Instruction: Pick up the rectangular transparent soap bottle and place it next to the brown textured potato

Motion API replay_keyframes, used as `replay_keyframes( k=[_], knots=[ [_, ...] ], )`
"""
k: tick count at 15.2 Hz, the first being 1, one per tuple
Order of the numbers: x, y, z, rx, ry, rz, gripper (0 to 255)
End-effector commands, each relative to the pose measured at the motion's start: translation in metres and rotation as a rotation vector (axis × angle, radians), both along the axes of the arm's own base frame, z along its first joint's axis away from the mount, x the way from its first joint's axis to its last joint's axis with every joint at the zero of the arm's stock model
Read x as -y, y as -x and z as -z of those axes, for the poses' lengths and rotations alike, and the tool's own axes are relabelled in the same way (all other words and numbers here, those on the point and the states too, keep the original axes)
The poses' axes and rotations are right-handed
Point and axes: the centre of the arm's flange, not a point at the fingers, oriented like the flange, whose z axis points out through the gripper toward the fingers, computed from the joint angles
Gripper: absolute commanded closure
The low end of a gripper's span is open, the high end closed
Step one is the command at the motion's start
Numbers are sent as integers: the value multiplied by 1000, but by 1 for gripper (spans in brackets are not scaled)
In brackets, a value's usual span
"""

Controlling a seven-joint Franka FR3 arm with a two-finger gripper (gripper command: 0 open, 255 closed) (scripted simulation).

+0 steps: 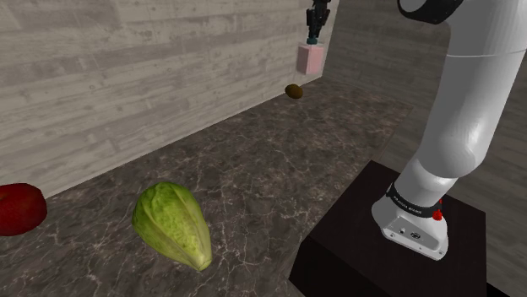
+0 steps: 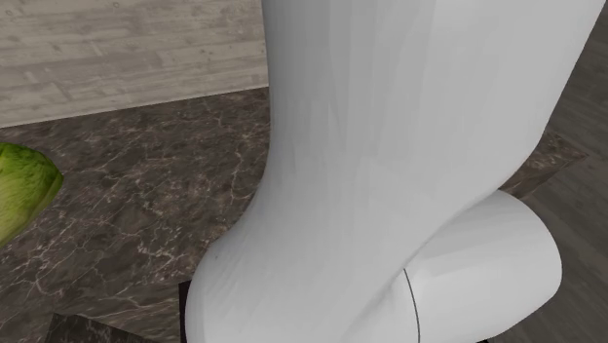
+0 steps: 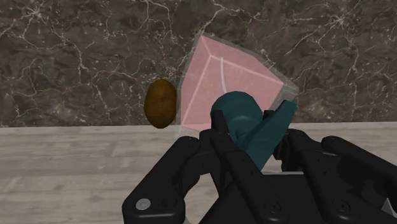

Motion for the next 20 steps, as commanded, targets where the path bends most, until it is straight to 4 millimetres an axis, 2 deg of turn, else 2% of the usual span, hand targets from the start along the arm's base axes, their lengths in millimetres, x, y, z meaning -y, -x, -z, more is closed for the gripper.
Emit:
replay_keyframes(
  k=[1, 20],
  knots=[
    [0, 0, 11, 1, 0, 0, 255],
    [0, 0, 111, 1, 0, 0, 255]
  ],
)
